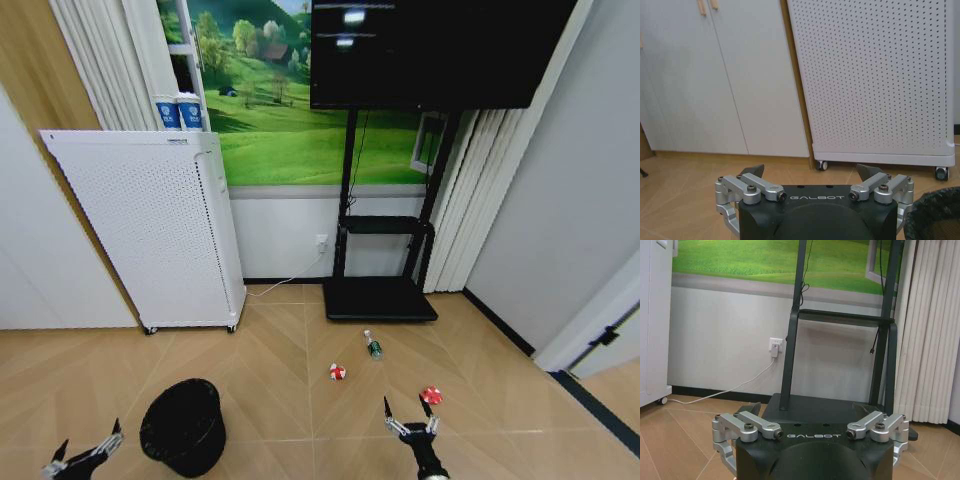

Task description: Pick up the trash bin and place the garbage on the floor into it.

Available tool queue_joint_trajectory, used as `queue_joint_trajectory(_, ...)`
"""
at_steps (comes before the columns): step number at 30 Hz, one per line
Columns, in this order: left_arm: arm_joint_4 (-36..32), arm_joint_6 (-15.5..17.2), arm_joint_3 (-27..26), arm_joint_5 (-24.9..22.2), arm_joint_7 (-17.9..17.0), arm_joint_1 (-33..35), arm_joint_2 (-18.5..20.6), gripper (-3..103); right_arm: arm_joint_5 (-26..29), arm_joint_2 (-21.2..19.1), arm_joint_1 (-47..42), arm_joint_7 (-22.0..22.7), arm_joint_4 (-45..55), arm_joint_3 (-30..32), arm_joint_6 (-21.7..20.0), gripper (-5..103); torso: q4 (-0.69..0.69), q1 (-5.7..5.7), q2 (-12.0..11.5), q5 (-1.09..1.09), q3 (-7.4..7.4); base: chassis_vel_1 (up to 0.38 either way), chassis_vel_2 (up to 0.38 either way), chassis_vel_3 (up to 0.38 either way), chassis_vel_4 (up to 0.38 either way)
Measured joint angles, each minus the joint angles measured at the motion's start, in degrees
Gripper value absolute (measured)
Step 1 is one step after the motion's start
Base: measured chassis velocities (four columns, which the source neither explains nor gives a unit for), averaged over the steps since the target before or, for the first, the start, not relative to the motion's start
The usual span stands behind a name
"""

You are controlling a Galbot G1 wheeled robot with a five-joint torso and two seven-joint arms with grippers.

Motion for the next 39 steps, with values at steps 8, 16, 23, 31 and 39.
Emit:
queue_joint_trajectory(8, -3.84, 3.55, 3.59, -21.0, 3.2, 1.22, 0.0, 100, -1.23, 0.88, -0.76, -0.1, -0.3, 0.09, 0.2, 100, 0.0, 0.02, 0.09, 0.0, 0.05, 0.0, 0.0, 0.0, 0.0)
queue_joint_trajectory(16, -7.07, 6.53, 6.3, -32.89, 3.05, 1.77, -2.2, 100, -1.95, 0.96, -1.28, -0.15, -0.52, 0.82, 0.51, 100, 0.0, 0.04, 0.14, 0.01, 0.09, 0.0, 0.0, 0.0, 0.0)
queue_joint_trajectory(23, -6.47, 7.16, 7.82, -33.12, 2.18, 3.66, -4.75, 100, -2.22, 1.06, -1.48, -0.2, -0.56, 1.27, 0.71, 100, 0.03, 0.04, 0.16, 0.01, 0.1, 0.0, 0.0, 0.0, 0.0)
queue_joint_trajectory(31, -5.67, 8.86, 7.45, -36.06, 0.32, 1.87, -3.96, 100, -3.59, 1.74, -2.98, -0.58, -1.02, 1.71, 1.46, 100, -0.02, 0.05, 0.18, 0.01, 0.11, 0.0, 0.0, 0.0, 0.0)
queue_joint_trajectory(39, -4.87, 9.79, 7.52, -37.15, -0.51, 0.61, -3.43, 100, -3.83, 1.86, -3.96, -0.75, -0.65, 2.54, 1.72, 100, 0.02, 0.06, 0.2, 0.0, 0.13, 0.0, 0.0, 0.0, 0.0)
